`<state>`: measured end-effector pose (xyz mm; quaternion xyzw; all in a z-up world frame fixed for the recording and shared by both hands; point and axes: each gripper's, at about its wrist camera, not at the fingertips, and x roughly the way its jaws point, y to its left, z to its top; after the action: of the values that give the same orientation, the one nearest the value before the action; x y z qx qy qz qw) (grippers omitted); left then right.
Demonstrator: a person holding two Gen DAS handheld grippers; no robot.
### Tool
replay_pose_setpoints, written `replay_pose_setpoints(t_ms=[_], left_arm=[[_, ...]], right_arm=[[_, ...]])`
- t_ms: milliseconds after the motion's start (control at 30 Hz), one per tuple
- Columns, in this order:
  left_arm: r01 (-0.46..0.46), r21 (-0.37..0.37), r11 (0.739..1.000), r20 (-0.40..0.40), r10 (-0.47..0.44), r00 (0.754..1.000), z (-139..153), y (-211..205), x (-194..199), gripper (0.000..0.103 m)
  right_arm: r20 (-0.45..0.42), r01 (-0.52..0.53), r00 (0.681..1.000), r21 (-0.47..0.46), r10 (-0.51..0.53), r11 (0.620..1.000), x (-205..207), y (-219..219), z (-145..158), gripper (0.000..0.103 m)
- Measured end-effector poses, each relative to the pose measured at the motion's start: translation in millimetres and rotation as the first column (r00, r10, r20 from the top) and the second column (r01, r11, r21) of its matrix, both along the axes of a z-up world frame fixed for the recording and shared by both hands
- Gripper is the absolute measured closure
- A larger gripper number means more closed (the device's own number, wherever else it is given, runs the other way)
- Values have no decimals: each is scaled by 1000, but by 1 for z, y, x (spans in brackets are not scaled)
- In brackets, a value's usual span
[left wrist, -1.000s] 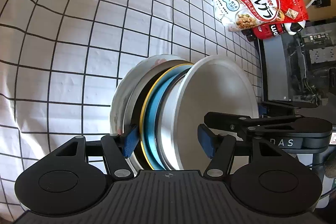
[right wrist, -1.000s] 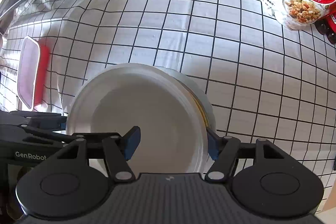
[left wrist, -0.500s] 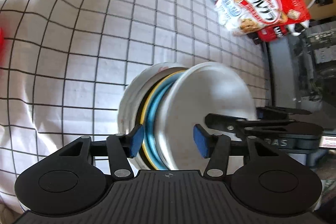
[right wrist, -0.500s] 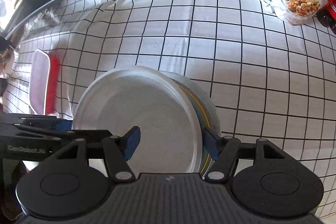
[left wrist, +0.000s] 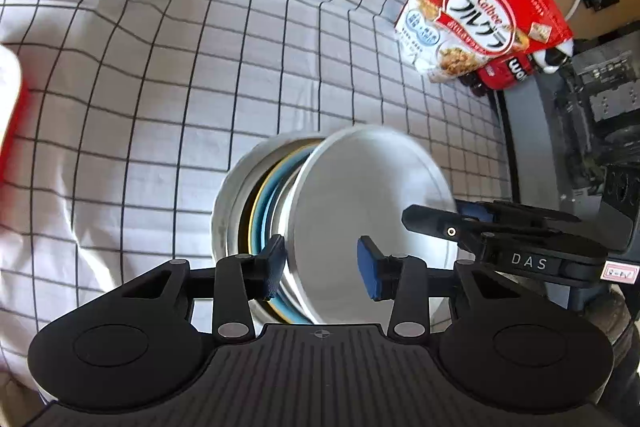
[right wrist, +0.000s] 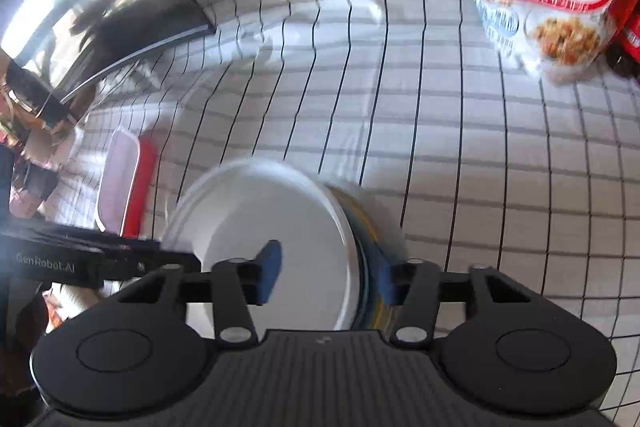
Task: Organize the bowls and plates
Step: 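Press the bowl stack down into the steel bowl with both tools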
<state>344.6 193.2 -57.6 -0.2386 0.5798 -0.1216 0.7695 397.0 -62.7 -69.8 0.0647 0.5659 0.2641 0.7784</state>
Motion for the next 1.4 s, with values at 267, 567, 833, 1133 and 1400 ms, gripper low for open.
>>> replay_pose_setpoints(t_ms=[267,567,833,1133,1400], left_arm=[[-76,-27,997,-36,75,997,-11,2,-18,77],[-163,-23,986,43,164,985,-1,5,-31,79],[-241,-23,970,204,241,949,11,-2,-36,78],[-359,45,932,277,333,901,14,-17,-55,88],[-331,-3,944,252,321,913,9,-8,-52,89]], right_arm=[[-51,-36,998,-33,35,999,-9,-17,-27,63],[153,-125,979,-78,135,989,-19,-2,12,63],[186,-162,968,-44,168,986,-2,14,13,59],[163,-163,974,38,155,986,1,-13,6,59],[136,-96,987,64,87,993,-13,-23,2,67]])
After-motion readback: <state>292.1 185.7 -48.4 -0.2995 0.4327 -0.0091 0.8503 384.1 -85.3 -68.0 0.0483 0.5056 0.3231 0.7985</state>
